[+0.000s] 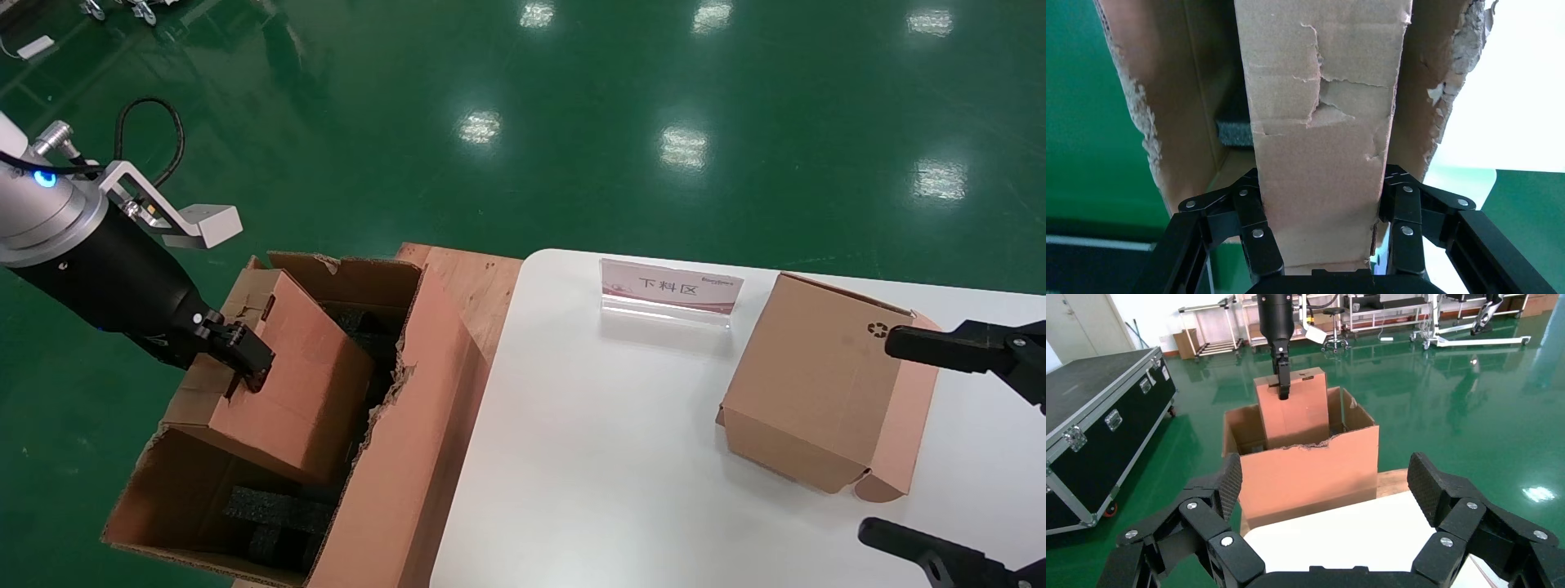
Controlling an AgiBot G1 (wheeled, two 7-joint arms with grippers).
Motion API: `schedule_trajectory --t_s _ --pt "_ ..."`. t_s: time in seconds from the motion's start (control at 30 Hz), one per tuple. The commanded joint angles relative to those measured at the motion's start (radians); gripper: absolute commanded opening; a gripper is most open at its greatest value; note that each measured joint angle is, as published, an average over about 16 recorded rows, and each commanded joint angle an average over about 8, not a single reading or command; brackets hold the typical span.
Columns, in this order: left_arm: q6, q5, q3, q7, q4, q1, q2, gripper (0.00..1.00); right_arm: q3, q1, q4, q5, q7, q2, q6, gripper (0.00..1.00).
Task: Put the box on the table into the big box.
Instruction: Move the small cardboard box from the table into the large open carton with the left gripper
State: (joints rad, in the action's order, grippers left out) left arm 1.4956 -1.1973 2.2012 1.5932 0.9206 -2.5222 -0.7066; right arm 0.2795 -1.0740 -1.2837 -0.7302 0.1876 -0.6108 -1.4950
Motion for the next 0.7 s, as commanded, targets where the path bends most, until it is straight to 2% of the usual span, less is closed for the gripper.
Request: schedule_trajectory --t_s 0.03,0.33,0.7 --pt "-0.014 0.000 -0.005 -0.030 -0.005 0.008 0.015 0.00 0.000 0.000 0.000 0.000 0.000 0.000 0.000 1.00" --pt "-0.048 -0.007 -0.011 -0.100 -0.013 0.037 0.045 0.00 0.000 0.000 0.000 0.000 0.000 0.000 0.000 1.00" --pt "-0.061 -0.014 -0.006 -0.129 -0.021 0.067 0.064 0.00 0.000 0.000 0.000 0.000 0.000 0.000 0.000 1.00"
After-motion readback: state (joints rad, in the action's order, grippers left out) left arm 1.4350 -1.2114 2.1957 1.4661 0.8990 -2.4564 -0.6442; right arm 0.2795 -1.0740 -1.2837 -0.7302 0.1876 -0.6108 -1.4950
